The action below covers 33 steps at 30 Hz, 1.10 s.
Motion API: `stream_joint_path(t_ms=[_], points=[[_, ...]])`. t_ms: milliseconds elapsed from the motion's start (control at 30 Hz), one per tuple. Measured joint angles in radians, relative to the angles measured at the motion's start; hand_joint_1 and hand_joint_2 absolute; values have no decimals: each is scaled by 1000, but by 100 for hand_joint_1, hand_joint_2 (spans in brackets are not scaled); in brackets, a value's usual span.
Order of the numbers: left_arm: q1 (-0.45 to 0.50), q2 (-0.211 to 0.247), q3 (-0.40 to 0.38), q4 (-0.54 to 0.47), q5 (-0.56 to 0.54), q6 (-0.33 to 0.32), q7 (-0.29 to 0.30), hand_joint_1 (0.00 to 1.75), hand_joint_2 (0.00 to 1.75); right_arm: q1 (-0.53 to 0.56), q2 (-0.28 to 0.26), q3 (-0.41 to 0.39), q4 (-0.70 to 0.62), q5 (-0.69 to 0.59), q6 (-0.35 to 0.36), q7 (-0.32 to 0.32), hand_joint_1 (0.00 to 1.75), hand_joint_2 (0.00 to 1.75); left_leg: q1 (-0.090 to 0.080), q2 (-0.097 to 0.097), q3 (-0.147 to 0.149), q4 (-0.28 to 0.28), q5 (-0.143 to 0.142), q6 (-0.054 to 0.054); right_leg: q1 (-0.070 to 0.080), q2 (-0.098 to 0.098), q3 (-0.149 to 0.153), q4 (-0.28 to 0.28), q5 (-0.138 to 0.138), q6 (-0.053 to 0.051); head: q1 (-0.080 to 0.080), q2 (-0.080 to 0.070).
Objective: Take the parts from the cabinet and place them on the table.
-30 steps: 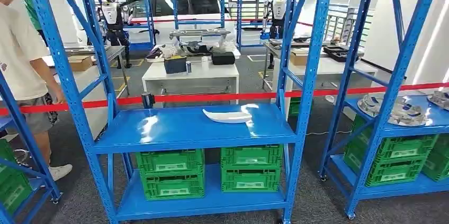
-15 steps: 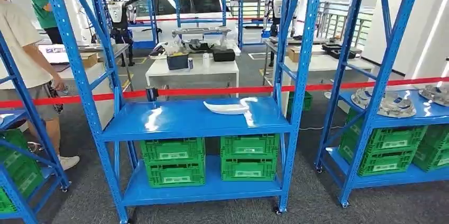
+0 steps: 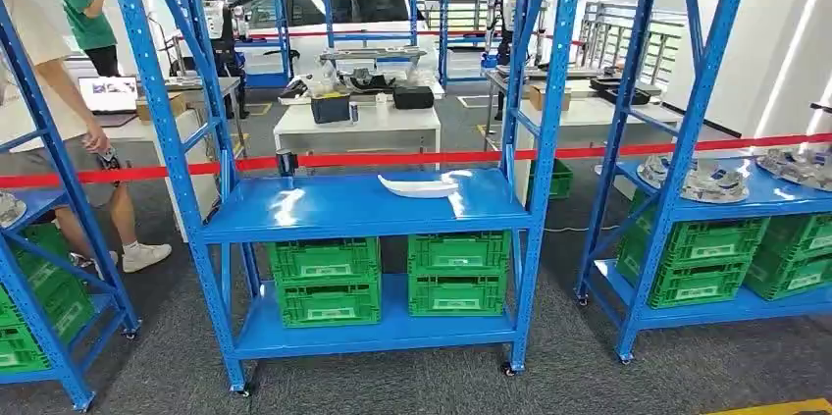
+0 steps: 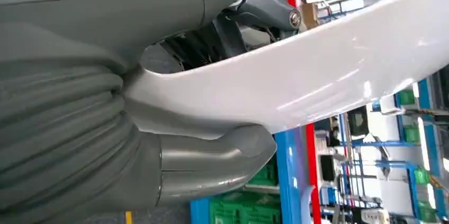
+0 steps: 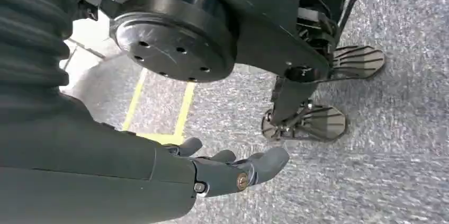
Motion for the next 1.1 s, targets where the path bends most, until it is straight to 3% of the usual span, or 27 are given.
stream_joint_path(t_ms=[67, 100, 133, 200, 233, 267, 300, 367, 400, 433, 467, 533, 567, 600, 633, 667, 700, 733, 767, 833, 867, 900, 933, 967, 1033, 1067, 1100], points=[[0, -5, 7, -2, -13, -5, 8, 175, 175, 3, 0, 0, 0, 2, 0, 14, 0, 175, -1, -1, -3, -4, 17, -13, 0, -2, -17, -4, 18, -13, 0, 0], [0, -10, 12, -3, -22, -6, 8, 175, 175, 3, 1, 0, 0, 2, 0, 14, 0, 175, 5, -6, -14, 9, -8, -16, -4, -9, -22, -7, 30, -21, -1, 0], [-1, -13, 15, -6, -28, -10, 9, 175, 175, 2, 0, -1, 0, 2, -1, 13, 0, 175, 6, -9, -27, 46, -63, -21, -4, -8, -33, -7, 39, -28, -2, 0], [-9, -19, 16, -8, -37, -16, 14, 175, 175, 1, 0, -1, 0, 2, -1, 9, 0, 175, 11, -9, -58, 188, -177, -30, -1, -11, -59, -5, 59, -33, -2, 0], [-13, -21, 16, -7, -42, -17, 17, 175, 175, 0, 0, -1, 0, 2, -1, 5, 0, 175, 12, -9, -66, 247, -203, -33, 0, -12, -72, -3, 69, -33, -2, 0], [-19, -23, 16, -5, -51, -17, 19, 175, 175, 0, 0, -1, 0, -1, -1, -6, 0, 175, 13, -9, -62, 282, -198, -35, 0, -13, -89, 1, 79, -32, -2, 0], [-24, -25, 16, -1, -58, -16, 18, 175, 175, 0, 0, -2, 0, -11, -1, -20, 0, 175, 14, -9, -45, 280, -167, -36, 0, -14, -107, 5, 90, -30, -2, 0], [-30, -24, 16, 2, -60, -15, 10, 175, 175, -1, 2, -8, 0, -26, -1, -45, 0, 175, 15, -9, 37, 182, -97, -34, -2, -13, -142, 17, 109, -24, -2, 0], [-36, -23, 16, 4, -59, -15, 7, 175, 175, -2, 2, -13, 0, -32, -1, -48, 0, 175, 17, -10, 107, 89, -93, -32, -2, -11, -156, 24, 119, -20, -2, 0], [-47, -22, 16, 8, -56, -15, 6, 175, 175, -1, 3, -19, 0, -34, -1, -47, 0, 175, 13, -12, 170, -1, -131, -28, 2, -11, -168, 28, 125, -13, -2, 0], [-53, -21, 15, 10, -52, -15, 5, 175, 175, -1, 3, -23, 0, -38, -1, -43, 0, 175, 9, -15, 190, -47, -147, -21, 1, -12, -171, 29, 136, -8, -1, 0], [-60, -17, 14, 18, -51, -15, 6, 175, 175, -3, 5, -27, 0, -42, -1, -38, 0, 175, 1, -14, 176, -43, -138, -10, -4, -12, -176, 24, 157, 2, -1, 0], [-61, -16, 13, 22, -51, -14, 6, 175, 175, -1, 5, -29, 0, -43, -1, -38, 0, 175, 3, -12, 162, -49, -126, 0, -2, -11, -177, 22, 165, 9, -1, 0], [-65, -17, 12, 25, -51, -14, 6, 175, 175, -1, 5, -31, 0, -43, -1, -39, 0, 175, 9, -3, 158, -52, -115, 11, -8, -6, -185, 34, 146, 12, -2, 0], [-70, -16, 11, 27, -51, -14, 6, 175, 175, -1, 5, -32, 0, -43, -1, -39, 0, 175, 7, -5, 153, -52, -106, 17, -7, -2, -197, 61, 103, 17, 0, 0], [-74, -16, 11, 29, -51, -14, 7, 175, 175, -1, 7, -32, 0, -43, -1, -39, 0, 175, 7, -3, 135, -50, -97, 28, -8, -1, -215, 124, 39, 20, -1, 0], [-74, -16, 10, 31, -51, -13, 6, 175, 175, -2, 7, -32, 0, -43, -1, -39, 0, 175, 6, -1, 124, -48, -86, 29, -8, -1, -237, 208, -21, 24, 0, 0], [-74, -16, 10, 33, -51, -13, 6, 175, 175, -2, 8, -32, 0, -43, 0, -40, 0, 175, 5, 0, 109, -45, -75, 29, -8, -1, -254, 283, -57, 26, 0, 0], [-75, -16, 10, 35, -51, -13, 6, 175, 175, -2, 8, -33, 0, -43, 0, -39, 0, 175, 4, 1, 94, -42, -65, 28, -8, -1, -257, 329, -59, 28, 0, 0], [-75, -16, 9, 39, -51, -12, 6, 175, 175, -2, 8, -34, 0, -43, 0, -39, 0, 175, 4, 2, 57, -32, -46, 26, -9, -1, -215, 312, 10, 28, 0, 0], [-75, -16, 9, 40, -54, -8, 5, 175, 175, -2, 8, -37, 0, -46, 0, -40, 0, 175, 5, 1, 39, -24, -38, 23, -10, -1, -170, 255, 44, 26, 0, 0], [-75, -16, 6, 40, -55, -4, 3, 175, 175, -3, 8, -41, 0, -50, 0, -39, 0, 175, 6, 1, 21, -15, -30, 19, -10, -1, -106, 169, 58, 24, 0, 0], [-75, -14, 4, 39, -57, -2, 3, 175, 175, -5, 8, -45, 0, -51, 0, -37, 0, 175, 4, 0, 8, -4, -26, 13, -10, 0, -34, 74, 30, 20, 0, 0], [-77, -11, 2, 39, -58, 1, 4, 175, 175, -7, 8, -47, 0, -52, -1, -34, 0, 175, 2, 1, 0, 3, -22, 7, -4, 2, 2, 2, 0, 13, 0, 0], [-89, -5, -9, 42, -64, 9, 7, 175, 175, -7, 8, -48, 0, -53, 0, -21, 0, 175, 6, 1, -3, 1, -2, -5, -2, 3, -14, 9, 6, 5, 0, 0], [-93, -2, -17, 43, -65, 16, 8, 175, 175, -4, 8, -49, 0, -54, 0, -17, 0, 175, 7, 0, -4, -2, 9, -14, 0, 2, -24, 9, 16, -5, 0, 0], [-92, 1, -20, 44, -65, 21, 8, 175, 175, -4, 9, -50, 0, -56, -1, -16, 0, 175, 8, -2, -9, 3, -1, -19, -7, -2, -32, 4, 29, -16, -1, 0]])
